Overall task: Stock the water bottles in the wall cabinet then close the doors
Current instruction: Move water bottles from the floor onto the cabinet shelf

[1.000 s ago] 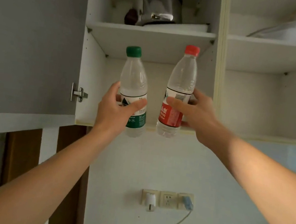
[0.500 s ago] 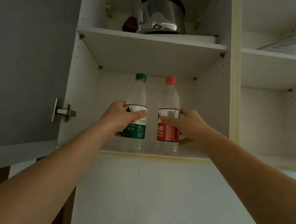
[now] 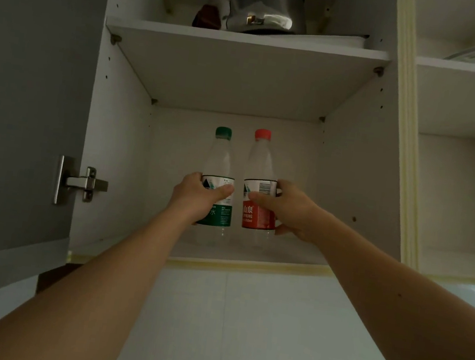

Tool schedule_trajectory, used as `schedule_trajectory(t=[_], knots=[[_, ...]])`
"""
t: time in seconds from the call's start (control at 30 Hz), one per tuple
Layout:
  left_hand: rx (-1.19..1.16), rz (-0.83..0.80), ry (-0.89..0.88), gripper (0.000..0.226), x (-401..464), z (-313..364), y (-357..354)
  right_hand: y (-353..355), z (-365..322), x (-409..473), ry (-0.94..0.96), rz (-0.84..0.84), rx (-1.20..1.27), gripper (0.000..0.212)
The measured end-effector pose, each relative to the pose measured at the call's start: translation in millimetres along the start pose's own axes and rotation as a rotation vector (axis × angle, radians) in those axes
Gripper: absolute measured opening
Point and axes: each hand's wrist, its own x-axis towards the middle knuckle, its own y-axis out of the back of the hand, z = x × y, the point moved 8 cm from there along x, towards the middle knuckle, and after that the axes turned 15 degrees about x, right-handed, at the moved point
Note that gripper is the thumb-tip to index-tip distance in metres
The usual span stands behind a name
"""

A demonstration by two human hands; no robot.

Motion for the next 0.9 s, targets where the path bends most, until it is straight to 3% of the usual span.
schedule_trajectory(t=[0.07,0.33,0.43,0.53,0.67,0.8,0.9], knots=[[0.017,0.016,-0.010,0.048,3.2,-0.4,-1.2,-0.9,2.2,2.6,-0.010,0.001,0.013,0.043],[0.234,0.080,-0.040,0.054,-0.3,3.4,-5.6,-3.1,3.0,-3.3,0.000,0.039,-0.009,0.048],[0.377,0.052,0.007,0.060,-4.9,4.4,-1.3,0.1,-8.6,-17.5,0.038,0.078,-0.104,0.067],[0.488,0.232,0.026,0.049,-25.7,16.4,21.3,17.4,-27.8,-48.8,0.149,0.174,-0.278,0.085],[0.385,0.409,-0.114,0.039,-83.4,56.5,29.1,47.8,-51.0,-127.3,0.286,0.226,-0.458,0.061],[0.189,0.332,-0.273,0.034,-154.7,103.6,8.7,82.7,-63.4,-217.7,0.333,0.264,-0.551,0.034],[-0.043,0.237,-0.322,0.036,-213.8,123.9,-11.8,105.9,-54.3,-274.2,0.333,0.278,-0.499,0.041]])
